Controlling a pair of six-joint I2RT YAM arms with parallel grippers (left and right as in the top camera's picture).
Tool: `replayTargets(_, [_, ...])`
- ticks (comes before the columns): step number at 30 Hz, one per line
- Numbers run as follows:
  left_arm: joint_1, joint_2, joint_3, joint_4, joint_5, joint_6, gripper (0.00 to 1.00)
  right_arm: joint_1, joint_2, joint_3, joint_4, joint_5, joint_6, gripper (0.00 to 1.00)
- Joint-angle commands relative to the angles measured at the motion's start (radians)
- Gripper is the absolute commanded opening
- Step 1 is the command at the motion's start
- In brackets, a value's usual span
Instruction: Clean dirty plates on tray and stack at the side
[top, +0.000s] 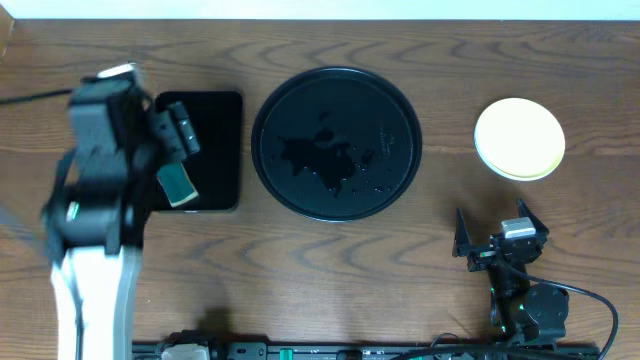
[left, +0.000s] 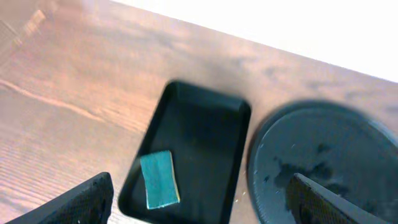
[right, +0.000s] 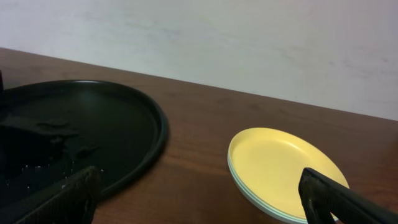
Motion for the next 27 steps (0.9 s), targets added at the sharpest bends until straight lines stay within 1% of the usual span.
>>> replayTargets(1, [0.002, -0.123, 0.003, -0.020, -0.009, 0.010, 0.89, 0.005, -0.007, -0.002, -0.005, 0.011, 0.011, 0.99])
replayTargets(4, [0.003, -0.240, -0.005, -0.024, -0.009, 0.010, 0.89, 0.005, -0.007, -0.002, -0.005, 0.011, 0.011, 0.99])
replayTargets(8, [0.002, -0.402, -0.079, -0.026, 0.021, 0.010, 0.89, 0.005, -0.007, -0.002, -0.005, 0.011, 0.011, 0.99])
replayTargets(13, [0.002, -0.586, -0.276, -0.026, 0.070, 0.010, 0.89, 0.005, -0.007, -0.002, -0.005, 0.011, 0.011, 0.99])
replayTargets(18, [0.002, -0.747, -0.492, -0.009, 0.075, 0.004, 0.89, 0.005, -0.007, -0.002, -0.005, 0.011, 0.011, 0.99])
replayTargets(20, [-0.003, -0.813, -0.570, 0.035, 0.074, -0.013, 0.89, 0.005, -0.007, -0.002, -0.005, 0.011, 0.011, 0.99])
replayTargets(22, [-0.012, -0.880, -0.645, 0.112, 0.074, -0.023, 0.89, 0.005, -0.007, -0.002, -0.005, 0.011, 0.011, 0.99])
replayTargets(26, [-0.024, -1.006, -0.792, 0.355, 0.074, -0.037, 0.89, 0.005, -0.007, -0.002, -0.005, 0.011, 0.011, 0.99])
replayTargets(27, [-0.024, -1.033, -0.830, 0.437, 0.075, -0.043, 0.89, 0.005, -0.007, -0.002, -0.005, 0.011, 0.011, 0.99])
